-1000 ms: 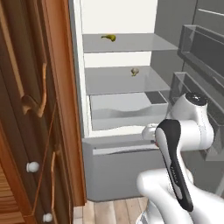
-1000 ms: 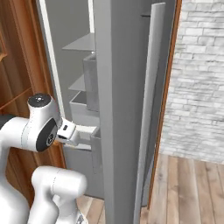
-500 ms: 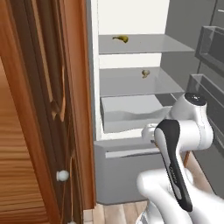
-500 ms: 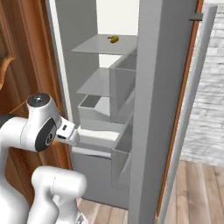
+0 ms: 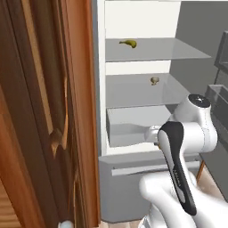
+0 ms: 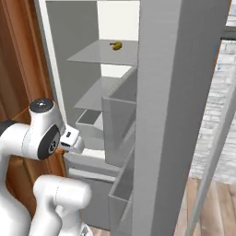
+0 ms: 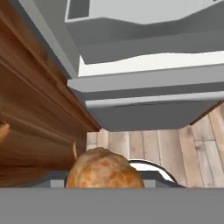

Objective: Place the tangerine in the correct fridge rack based on whether it is a fruit or vegetable. Finally, close the fridge door.

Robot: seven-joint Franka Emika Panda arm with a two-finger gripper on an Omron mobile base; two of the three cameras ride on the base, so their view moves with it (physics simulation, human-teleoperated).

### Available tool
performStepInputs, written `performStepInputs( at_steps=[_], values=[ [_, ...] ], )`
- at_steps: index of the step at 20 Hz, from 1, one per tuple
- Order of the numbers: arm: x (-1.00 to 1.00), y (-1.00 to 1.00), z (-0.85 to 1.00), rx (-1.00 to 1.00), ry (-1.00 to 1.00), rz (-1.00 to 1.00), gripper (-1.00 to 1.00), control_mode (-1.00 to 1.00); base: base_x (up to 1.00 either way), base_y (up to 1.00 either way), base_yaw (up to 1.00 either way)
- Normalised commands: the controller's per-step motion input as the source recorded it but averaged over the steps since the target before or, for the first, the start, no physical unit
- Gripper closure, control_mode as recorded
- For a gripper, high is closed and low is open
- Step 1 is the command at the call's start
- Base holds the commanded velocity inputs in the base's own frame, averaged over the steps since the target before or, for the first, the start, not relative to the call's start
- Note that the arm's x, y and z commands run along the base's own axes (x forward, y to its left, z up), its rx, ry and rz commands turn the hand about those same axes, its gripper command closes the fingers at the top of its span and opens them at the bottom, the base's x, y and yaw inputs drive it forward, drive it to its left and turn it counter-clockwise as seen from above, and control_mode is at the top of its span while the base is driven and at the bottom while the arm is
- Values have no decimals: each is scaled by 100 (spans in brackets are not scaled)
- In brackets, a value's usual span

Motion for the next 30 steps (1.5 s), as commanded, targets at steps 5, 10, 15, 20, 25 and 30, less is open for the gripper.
performStepInputs(
  at_steps=[5, 10, 15, 20, 25, 30],
  values=[
    [0, 0, 0, 0, 0, 0, 100, 100, 49, 22, 0],
    [0, 0, 0, 0, 0, 0, 100, 100, 55, 12, 0],
    [0, 0, 0, 0, 0, 0, 100, 100, 57, 4, 0],
    [0, 0, 0, 0, 0, 0, 100, 100, 51, 1, 0],
    [0, 0, 0, 0, 0, 0, 100, -100, 31, 0, 0],
    [-25, -5, 31, -2, -21, -3, 100, -100, 0, 0, 0]
  ],
)
